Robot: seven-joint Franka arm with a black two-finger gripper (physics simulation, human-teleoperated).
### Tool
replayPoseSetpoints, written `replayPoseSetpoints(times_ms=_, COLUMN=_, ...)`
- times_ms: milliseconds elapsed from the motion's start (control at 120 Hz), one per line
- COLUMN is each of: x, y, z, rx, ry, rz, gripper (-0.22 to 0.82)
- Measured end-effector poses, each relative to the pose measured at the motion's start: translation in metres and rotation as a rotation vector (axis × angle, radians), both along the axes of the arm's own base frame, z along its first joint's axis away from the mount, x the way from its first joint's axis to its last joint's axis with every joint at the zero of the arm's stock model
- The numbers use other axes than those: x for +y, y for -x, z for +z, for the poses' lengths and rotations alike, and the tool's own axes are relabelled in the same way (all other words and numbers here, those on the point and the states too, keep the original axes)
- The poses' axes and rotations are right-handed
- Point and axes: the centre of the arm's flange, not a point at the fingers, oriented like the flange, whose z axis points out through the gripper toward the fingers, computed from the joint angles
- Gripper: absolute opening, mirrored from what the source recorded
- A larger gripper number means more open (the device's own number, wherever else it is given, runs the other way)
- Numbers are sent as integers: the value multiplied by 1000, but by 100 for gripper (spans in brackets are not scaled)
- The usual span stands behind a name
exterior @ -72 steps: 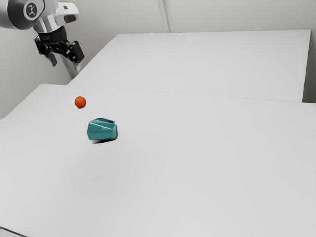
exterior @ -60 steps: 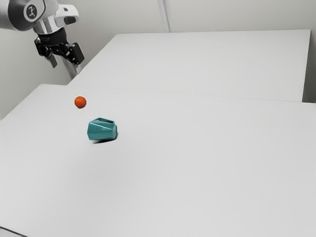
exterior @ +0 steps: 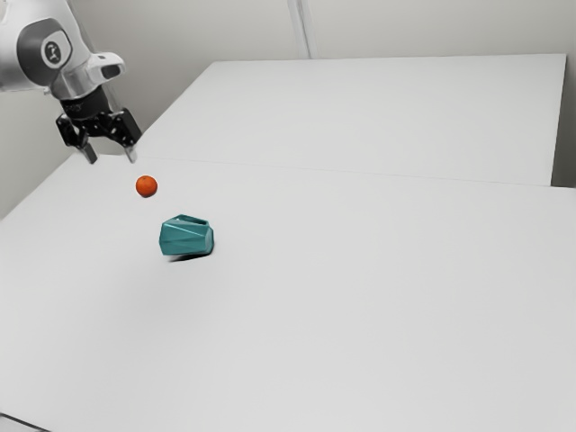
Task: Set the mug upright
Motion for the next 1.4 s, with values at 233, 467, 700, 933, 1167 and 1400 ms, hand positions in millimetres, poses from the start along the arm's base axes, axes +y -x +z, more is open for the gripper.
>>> replayPoseSetpoints(times_ms=233, x=61, y=-27, z=-91, rx=36, ry=251, rz=176, gripper=60)
replayPoseSetpoints(times_ms=467, x=83, y=-52, z=-171, rx=68, ry=399, rz=246, gripper=60)
replayPoseSetpoints(times_ms=700, x=104, y=-66, z=-226, rx=47, ry=481, rz=270, gripper=60)
replayPoseSetpoints(times_ms=933, x=104, y=-76, z=-260, rx=8, ry=538, rz=270, gripper=60)
replayPoseSetpoints(times_ms=1167, x=99, y=-81, z=-267, rx=-37, ry=598, rz=274, gripper=60)
replayPoseSetpoints(times_ms=1400, x=88, y=-85, z=-274, rx=-52, ry=642, rz=266, gripper=56)
